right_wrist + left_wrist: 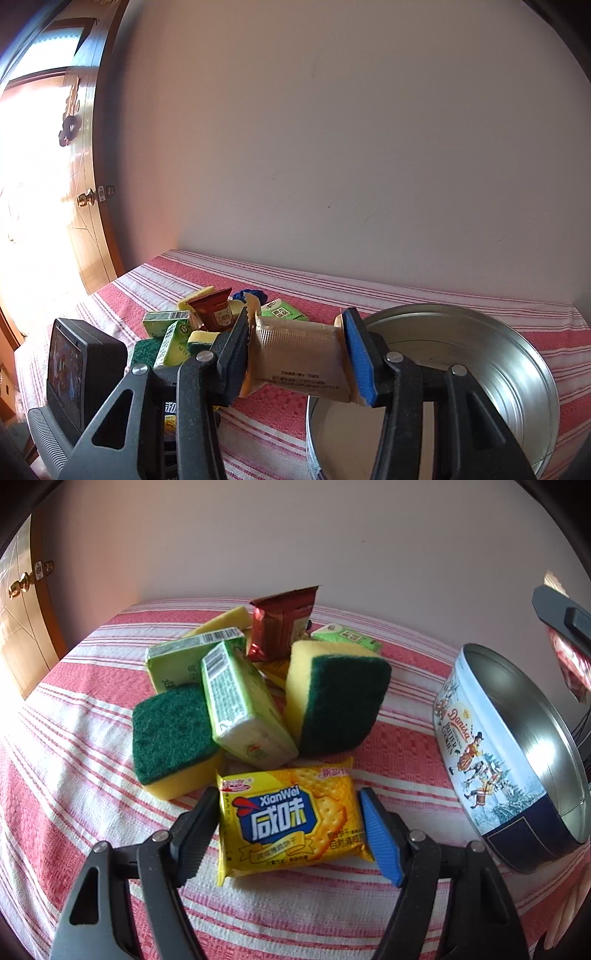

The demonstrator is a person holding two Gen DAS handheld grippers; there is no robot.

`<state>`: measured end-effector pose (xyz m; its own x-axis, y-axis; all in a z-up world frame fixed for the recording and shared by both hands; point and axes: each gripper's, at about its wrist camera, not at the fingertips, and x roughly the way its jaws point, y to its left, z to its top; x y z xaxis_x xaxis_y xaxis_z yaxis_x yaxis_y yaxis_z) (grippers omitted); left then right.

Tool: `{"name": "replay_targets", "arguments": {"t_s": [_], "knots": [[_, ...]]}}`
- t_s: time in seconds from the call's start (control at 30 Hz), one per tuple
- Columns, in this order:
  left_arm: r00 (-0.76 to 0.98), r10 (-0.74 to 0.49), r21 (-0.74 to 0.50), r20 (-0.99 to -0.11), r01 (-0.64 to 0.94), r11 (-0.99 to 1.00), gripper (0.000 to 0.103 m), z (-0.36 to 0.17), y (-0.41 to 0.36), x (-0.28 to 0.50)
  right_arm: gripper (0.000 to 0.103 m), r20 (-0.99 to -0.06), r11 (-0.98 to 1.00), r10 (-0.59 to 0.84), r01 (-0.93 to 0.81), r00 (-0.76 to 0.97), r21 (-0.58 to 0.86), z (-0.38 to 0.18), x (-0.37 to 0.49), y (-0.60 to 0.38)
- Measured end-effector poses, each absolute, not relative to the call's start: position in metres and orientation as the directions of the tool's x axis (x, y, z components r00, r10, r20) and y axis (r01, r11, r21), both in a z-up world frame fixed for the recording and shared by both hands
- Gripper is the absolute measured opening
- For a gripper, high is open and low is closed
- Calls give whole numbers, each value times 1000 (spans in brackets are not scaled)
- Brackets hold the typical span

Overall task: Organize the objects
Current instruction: 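Grasp the beige pastry packet with the right tool while the left tool grasps the yellow cracker packet, then carry both packets over the silver tin and open both tools to drop them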

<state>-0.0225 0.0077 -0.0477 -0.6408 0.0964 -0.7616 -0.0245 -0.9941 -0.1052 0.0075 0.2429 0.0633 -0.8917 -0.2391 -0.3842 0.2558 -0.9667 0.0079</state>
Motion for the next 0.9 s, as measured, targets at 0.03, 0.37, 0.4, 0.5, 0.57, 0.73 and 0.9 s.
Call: {"name": "replay_targets", "arguments": {"t_s": [0.03,0.37,0.4,0.5,0.57,0.73,0.9], "knots": [[-654,95,-106,-750,-23,-994,75,-44,6,-18,51,-382,-968,-236,252,-894,8,64,9,246],[-800,182,-89,-572,-161,-983,76,27,40,16,51,-339,-987,-150,158,-929,3,70,15,307],[-801,196,-82,-566,-182,-980,76,30,49,15,51,-341,-990,-131,139,-931,1,69,14,316],[-795,245,-81,-555,-241,-967,76,33,70,5,51,-358,-997,-64,71,-931,-7,63,8,342],[-783,283,-90,-553,-282,-955,76,34,87,-3,51,-370,-999,-12,22,-929,-25,59,3,357],[-767,304,-56,-564,-332,-942,76,33,133,-24,51,-405,-997,71,-68,-912,-22,52,-4,398],[-742,296,-44,-602,-339,-940,76,20,164,-45,51,-450,-994,73,-104,-890,45,49,-12,416]]}}
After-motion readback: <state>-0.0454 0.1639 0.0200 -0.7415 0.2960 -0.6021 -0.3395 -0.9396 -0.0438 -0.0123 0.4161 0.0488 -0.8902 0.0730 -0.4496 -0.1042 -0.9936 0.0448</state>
